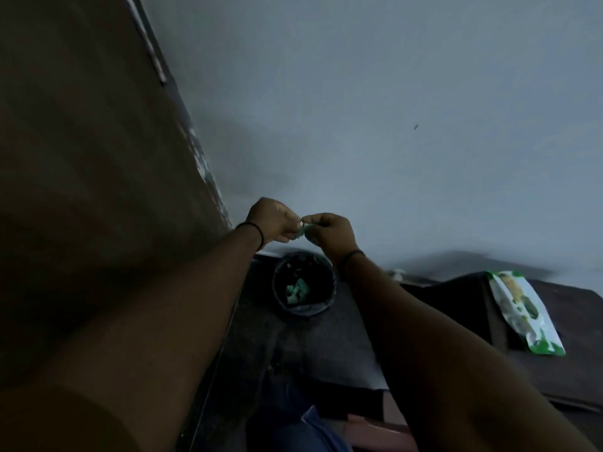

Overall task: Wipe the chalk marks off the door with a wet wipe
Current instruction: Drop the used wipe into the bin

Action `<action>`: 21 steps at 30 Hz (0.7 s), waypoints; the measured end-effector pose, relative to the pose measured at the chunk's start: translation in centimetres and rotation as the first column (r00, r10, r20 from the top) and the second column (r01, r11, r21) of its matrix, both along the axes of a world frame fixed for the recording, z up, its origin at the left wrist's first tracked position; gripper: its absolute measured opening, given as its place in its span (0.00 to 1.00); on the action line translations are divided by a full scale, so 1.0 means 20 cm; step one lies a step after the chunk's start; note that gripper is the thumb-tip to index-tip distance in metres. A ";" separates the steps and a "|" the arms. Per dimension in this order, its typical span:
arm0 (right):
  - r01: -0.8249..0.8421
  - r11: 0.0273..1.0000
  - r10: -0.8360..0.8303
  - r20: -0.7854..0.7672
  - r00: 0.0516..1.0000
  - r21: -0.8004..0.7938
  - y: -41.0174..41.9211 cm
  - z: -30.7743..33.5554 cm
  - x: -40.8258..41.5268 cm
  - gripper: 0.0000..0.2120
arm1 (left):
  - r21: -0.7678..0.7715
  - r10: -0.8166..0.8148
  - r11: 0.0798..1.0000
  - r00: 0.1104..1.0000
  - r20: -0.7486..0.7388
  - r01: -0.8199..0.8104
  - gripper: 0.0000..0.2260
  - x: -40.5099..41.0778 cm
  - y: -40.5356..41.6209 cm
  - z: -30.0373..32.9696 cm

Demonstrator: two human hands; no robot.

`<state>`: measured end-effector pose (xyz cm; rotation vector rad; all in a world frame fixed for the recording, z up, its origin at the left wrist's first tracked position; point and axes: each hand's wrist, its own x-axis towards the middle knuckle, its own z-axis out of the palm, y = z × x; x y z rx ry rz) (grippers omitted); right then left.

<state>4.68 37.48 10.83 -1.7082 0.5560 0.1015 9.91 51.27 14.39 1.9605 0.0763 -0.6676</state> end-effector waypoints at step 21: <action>-0.233 0.753 0.191 -0.135 0.972 -0.615 -0.07 -1.66 0.06 0.21 | 0.776 -0.730 0.495 0.671 0.129 0.390 0.30 -0.05 0.04 -1.72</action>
